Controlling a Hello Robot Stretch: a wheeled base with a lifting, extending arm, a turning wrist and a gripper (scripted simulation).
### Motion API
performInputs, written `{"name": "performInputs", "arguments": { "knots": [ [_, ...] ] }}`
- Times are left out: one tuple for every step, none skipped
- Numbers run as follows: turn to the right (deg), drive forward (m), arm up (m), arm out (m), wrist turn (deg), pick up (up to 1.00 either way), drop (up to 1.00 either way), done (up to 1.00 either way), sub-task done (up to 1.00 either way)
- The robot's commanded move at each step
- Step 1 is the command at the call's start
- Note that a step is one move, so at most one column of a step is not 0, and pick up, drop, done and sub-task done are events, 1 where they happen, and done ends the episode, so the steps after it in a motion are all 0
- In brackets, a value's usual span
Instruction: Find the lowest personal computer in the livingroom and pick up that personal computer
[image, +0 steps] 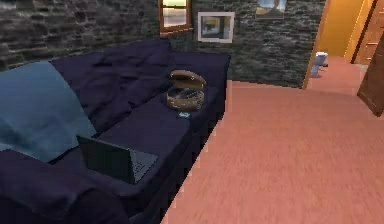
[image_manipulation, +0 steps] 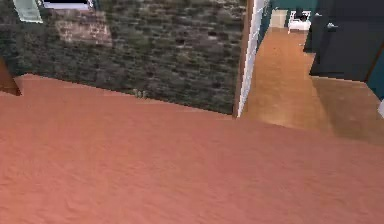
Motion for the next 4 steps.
{"name": "performInputs", "arguments": {
  "knots": [
    [21.0,0.0,0.0,0.0,0.0,0.0,0.0,0.0,0.0],
    [0.0,0.15,0.0,0.0,0.0,0.0,0.0,0.0,0.0],
    [-45.0,0.0,0.0,0.0,0.0,0.0,0.0,0.0,0.0],
    [-45.0,0.0,0.0,0.0,0.0,0.0,0.0,0.0,0.0]
  ]
}}
